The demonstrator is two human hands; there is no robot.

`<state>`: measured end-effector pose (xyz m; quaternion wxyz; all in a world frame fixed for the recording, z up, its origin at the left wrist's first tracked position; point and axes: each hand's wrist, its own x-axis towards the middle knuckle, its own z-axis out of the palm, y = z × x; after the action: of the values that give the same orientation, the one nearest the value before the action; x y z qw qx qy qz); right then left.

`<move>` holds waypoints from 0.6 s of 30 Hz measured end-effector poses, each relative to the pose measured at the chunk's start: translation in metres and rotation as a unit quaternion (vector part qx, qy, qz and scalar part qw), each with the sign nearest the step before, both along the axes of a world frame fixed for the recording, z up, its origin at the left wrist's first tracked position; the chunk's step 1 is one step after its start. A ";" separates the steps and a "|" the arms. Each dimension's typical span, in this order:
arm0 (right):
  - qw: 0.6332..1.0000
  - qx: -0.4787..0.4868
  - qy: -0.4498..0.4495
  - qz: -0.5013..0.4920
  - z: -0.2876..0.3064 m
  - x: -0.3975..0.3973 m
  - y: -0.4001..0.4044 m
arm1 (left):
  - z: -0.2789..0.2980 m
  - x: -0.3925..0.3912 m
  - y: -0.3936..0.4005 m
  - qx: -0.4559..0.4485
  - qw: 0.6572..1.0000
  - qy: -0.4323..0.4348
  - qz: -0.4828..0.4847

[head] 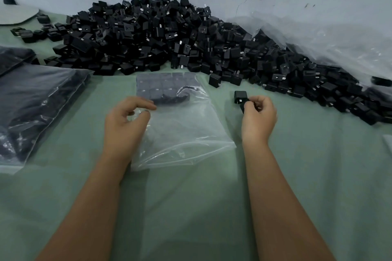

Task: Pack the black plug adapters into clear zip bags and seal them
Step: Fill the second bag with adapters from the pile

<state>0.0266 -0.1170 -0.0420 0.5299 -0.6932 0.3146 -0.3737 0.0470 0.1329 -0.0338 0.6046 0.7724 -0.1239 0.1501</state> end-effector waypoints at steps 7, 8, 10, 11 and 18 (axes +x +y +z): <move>0.999 -0.017 0.035 0.008 -0.007 -0.032 0.017 | 0.001 -0.011 -0.003 0.287 0.945 -0.006 -0.160; 0.997 -0.048 0.059 0.014 -0.008 -0.034 0.018 | 0.001 -0.011 -0.003 0.304 0.937 -0.002 -0.174; 0.989 -0.105 0.102 0.009 -0.009 -0.035 0.018 | 0.000 -0.012 -0.001 0.293 0.939 0.009 -0.182; 0.987 -0.116 0.114 -0.002 -0.009 -0.034 0.017 | 0.000 -0.012 0.000 0.279 0.942 0.012 -0.186; 0.960 -0.201 0.190 0.036 -0.010 -0.034 0.019 | -0.003 -0.010 0.005 0.249 0.941 0.046 -0.225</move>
<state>-0.0074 -0.0980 -0.0523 0.3234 -0.8545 0.3025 -0.2716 0.0366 0.1383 -0.0373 0.4155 0.8565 -0.3000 -0.0614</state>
